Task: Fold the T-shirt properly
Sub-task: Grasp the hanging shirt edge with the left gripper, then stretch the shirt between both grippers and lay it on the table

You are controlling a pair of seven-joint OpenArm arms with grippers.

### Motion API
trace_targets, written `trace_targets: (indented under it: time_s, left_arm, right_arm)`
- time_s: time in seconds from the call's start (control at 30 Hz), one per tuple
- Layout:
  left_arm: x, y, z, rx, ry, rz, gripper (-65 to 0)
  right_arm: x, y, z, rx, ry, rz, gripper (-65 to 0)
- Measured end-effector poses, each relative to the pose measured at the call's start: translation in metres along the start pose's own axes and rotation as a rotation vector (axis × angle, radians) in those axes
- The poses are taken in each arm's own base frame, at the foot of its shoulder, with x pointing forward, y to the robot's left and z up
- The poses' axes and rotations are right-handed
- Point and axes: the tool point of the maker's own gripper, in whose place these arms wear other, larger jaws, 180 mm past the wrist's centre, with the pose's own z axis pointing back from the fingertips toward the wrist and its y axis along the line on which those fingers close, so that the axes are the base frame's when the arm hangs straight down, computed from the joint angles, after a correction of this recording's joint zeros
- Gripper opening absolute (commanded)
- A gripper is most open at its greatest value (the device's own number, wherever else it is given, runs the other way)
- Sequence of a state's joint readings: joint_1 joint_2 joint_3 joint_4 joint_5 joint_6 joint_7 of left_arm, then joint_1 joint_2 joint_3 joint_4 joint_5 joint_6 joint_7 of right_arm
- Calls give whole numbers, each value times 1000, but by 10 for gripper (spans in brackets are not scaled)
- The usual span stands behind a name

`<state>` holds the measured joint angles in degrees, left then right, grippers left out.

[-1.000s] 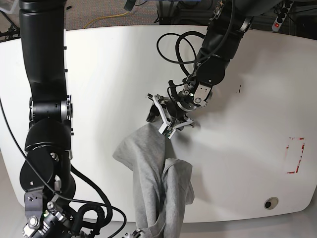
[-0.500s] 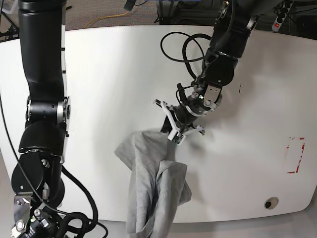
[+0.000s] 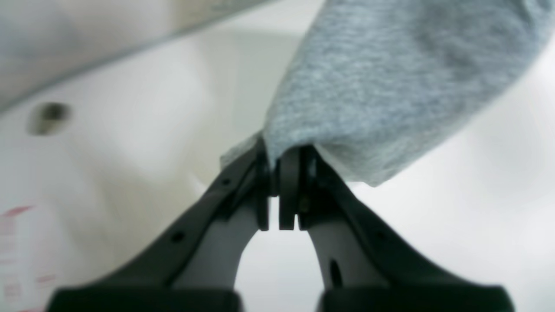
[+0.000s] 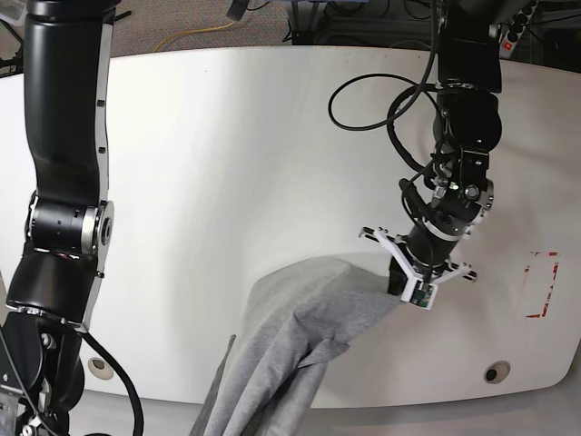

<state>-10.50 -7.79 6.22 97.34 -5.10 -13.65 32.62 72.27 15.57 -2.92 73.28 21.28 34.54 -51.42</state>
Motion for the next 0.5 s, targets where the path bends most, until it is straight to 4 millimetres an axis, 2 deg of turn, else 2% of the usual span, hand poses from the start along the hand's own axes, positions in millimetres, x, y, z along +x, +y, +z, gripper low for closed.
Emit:
trace_targets:
  time_s: [0.1, 0.23, 0.33, 0.5]
  left_arm:
    - [25, 28, 16, 65, -22, -50, -647]
    - [71, 69, 36, 160, -86, -127, -647]
    - [94, 95, 48, 214, -101, -193, -647]
    - [105, 122, 60, 258, -85, -262, -647]
  right_arm:
    - [-11, -1, -7, 13, 26, -39, -650]
    - [-47, -2, -20, 16, 109, -129, -650]
    - [-61, -7, -21, 8, 138, -155, -650]
    - [-60, -29, -9, -38, 127, -154, -650]
